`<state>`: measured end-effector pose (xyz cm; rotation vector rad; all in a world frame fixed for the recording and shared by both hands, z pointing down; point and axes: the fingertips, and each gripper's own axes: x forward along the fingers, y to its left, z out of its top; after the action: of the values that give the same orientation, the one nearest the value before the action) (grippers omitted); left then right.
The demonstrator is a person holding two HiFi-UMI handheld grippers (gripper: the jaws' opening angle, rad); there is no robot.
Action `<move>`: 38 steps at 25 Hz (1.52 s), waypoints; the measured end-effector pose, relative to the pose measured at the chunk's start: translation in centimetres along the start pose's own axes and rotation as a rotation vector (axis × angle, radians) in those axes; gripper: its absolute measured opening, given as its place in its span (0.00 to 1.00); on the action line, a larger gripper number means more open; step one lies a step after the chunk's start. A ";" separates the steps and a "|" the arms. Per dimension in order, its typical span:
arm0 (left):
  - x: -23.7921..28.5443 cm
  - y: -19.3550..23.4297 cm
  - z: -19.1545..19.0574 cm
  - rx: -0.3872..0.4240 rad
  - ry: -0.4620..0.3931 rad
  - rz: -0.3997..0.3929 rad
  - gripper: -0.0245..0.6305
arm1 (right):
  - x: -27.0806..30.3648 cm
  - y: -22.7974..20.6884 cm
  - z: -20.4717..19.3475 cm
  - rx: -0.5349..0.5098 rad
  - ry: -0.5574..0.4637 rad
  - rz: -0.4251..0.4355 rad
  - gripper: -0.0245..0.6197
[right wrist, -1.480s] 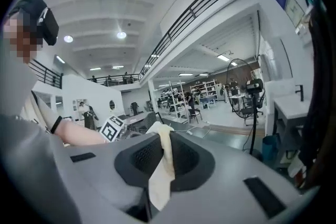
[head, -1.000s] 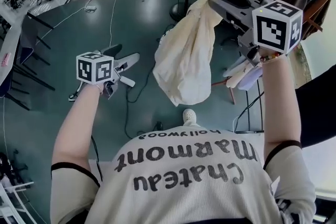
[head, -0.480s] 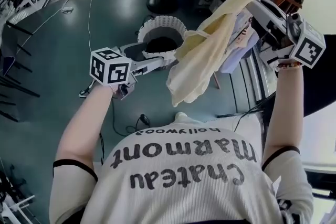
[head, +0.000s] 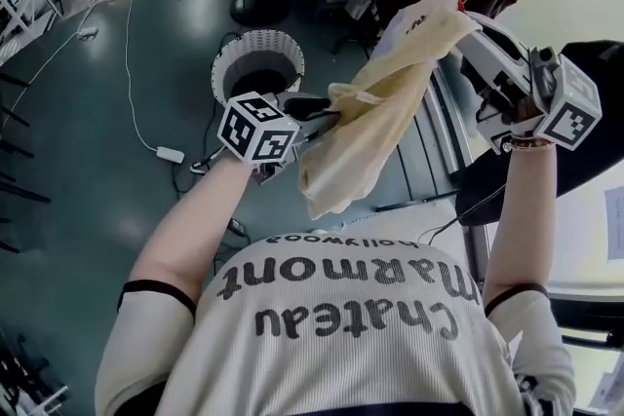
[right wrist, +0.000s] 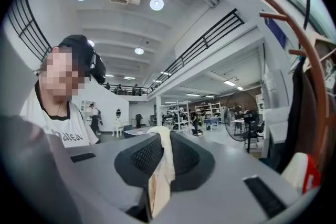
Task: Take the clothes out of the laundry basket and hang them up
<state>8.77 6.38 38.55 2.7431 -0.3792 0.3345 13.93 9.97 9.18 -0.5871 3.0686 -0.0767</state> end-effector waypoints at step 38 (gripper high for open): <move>2.0 2.1 34.2 0.131 -0.710 0.242 0.06 | -25.0 -14.4 1.4 -0.160 -0.110 -1.006 0.12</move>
<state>16.27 -8.65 8.60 2.8643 -0.8942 -0.6016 42.47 5.74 8.67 -1.9643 2.3598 0.1836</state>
